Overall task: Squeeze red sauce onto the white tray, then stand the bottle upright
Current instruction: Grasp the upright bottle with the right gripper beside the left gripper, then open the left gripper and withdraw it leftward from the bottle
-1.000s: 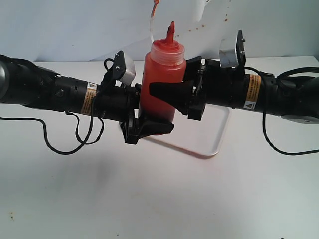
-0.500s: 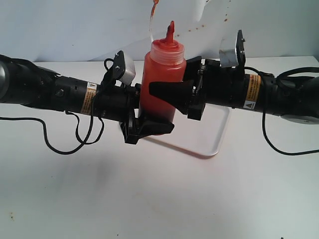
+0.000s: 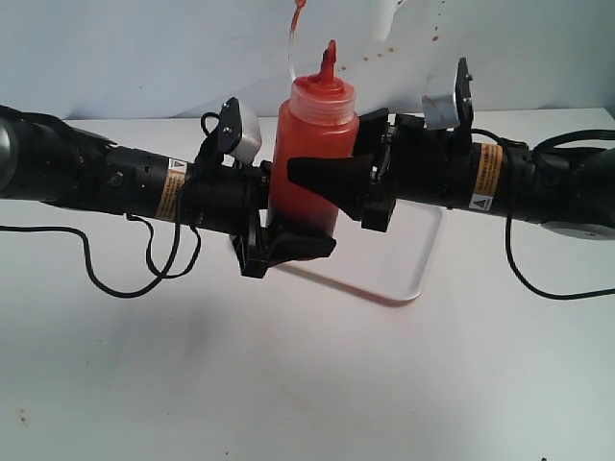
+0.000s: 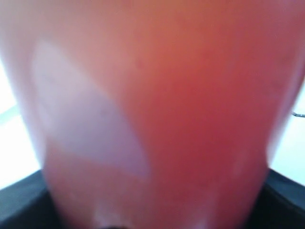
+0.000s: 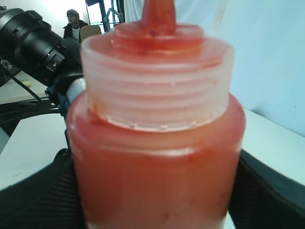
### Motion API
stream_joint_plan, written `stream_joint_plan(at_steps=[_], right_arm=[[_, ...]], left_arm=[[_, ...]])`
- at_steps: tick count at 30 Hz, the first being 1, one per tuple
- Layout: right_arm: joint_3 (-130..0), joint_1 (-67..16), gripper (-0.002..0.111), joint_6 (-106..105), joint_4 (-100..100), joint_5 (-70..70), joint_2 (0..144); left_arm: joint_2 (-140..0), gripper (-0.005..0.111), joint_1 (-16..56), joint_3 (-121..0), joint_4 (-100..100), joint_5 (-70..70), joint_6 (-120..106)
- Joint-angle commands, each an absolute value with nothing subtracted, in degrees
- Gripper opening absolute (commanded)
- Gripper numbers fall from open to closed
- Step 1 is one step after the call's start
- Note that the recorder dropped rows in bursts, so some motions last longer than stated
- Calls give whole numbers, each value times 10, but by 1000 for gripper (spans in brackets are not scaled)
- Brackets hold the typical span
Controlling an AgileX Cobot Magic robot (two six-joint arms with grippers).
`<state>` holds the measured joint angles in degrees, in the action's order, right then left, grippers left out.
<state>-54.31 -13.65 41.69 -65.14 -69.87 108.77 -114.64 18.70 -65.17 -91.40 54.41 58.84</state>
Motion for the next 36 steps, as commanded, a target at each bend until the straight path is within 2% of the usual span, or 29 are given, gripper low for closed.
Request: stream_joint_plan(at_steps=[1,3,6,33,34,36], right_arm=[[-542,-140,0,421,-624,-700,1084],[-542,-140,0,421,-623,-700,1084],[-542,-140,0,421,-620,-700,1084],[-542,-140,0,418,-602,-679,1084],[-542,-140,0,418,-602,-679,1084],[-542,-140,0,418,-602,-679,1084]], left_arm=[[-1142,67,190,-656,-914,555,582],[-1146,78,190,-656,-914,555,580],[-1158,85,190,-656,-914,555,579],[-1170,86,188,-656,-905,555,578],[-1170,87,188,-656,-905,555,578],[-1170,101,188,-656,-915,555,577]])
